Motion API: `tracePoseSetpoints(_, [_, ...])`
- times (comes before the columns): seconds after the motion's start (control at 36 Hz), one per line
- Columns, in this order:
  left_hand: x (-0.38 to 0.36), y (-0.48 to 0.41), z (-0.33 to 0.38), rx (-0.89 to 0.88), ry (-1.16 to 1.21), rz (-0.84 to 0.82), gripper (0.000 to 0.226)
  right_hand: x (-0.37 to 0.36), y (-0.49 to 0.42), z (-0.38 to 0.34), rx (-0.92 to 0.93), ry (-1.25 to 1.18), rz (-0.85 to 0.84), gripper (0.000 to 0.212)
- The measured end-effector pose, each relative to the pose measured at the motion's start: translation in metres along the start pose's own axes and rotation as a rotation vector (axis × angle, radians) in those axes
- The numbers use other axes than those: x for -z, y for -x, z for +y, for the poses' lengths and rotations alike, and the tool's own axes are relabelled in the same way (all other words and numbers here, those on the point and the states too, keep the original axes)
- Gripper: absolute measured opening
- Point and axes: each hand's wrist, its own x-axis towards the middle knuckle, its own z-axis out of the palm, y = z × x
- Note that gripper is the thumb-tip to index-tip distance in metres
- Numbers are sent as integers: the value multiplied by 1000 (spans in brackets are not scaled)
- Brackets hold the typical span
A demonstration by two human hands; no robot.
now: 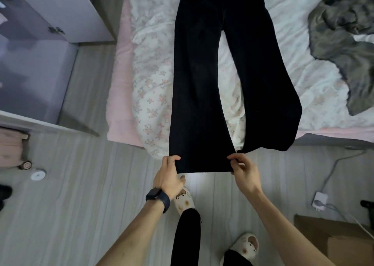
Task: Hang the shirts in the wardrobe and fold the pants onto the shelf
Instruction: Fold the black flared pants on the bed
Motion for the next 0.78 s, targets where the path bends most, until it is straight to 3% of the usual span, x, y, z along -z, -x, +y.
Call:
tracePoseSetpoints(0.14, [11, 7, 4, -22, 101, 136, 34, 5, 6, 4, -30, 6, -44, 40])
tracePoseSetpoints(0.31, [18, 17, 8, -106, -62, 383, 16, 2, 10, 10, 40, 143, -16, 48])
tracePoseSetpoints(0.47, [32, 17, 15, -371, -452, 476, 27, 1, 6, 4, 121, 279, 96, 28])
tracePoseSetpoints(0.56, [43, 18, 22, -347, -531, 434, 30, 3, 6, -2, 188, 337, 142, 22])
tracePoseSetpoints(0.67, [62, 19, 34, -337, -545, 475, 31, 7, 6, -18, 309, 535, 91, 13])
tracePoseSetpoints(0.72, [75, 19, 37, -327, -437, 530, 39, 10, 7, -25, 370, 591, 87, 16])
tracePoseSetpoints(0.78, [82, 25, 32, -165, -182, 603, 47, 10, 13, -33, 444, 584, 112, 23])
